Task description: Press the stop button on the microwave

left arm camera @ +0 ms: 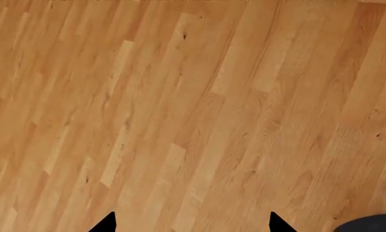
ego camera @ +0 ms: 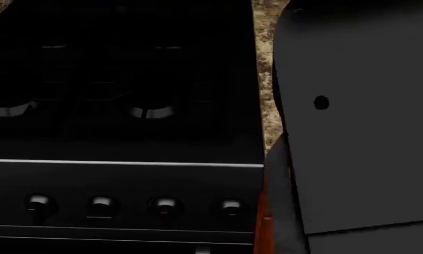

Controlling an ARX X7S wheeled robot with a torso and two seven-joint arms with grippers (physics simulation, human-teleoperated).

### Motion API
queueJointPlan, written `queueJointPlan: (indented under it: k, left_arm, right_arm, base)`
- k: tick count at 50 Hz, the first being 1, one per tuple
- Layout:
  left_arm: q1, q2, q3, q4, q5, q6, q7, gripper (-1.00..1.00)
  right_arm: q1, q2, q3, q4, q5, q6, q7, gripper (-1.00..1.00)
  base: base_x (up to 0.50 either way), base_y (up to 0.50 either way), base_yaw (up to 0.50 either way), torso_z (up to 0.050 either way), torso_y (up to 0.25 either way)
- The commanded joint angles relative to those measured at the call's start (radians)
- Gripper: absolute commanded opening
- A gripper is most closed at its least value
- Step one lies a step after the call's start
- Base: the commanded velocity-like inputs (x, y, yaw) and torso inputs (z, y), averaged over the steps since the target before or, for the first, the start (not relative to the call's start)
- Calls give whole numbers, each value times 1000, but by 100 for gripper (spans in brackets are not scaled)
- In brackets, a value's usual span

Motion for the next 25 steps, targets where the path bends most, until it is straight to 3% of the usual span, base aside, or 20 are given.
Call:
queueJointPlan:
  k: [1,9,21,25]
  left_arm:
    - [0,0,0,0,0,0,0,100]
    - [0,0,0,0,0,0,0,100]
    - [0,0,0,0,0,0,0,100]
    - [0,0,0,0,0,0,0,100]
  right_arm:
    - [169,-6,15,270,52,-62,38,100]
    - [217,-2,-3,424,71,-141,56,100]
    - [247,27,-31,540,63,-210,99,100]
    - [259,37,-30,610,63,-256,101,100]
  base:
    - [0,0,0,49,127]
    - [0,0,0,49,125]
    - [494,-40,0,49,125]
    - [0,0,0,49,125]
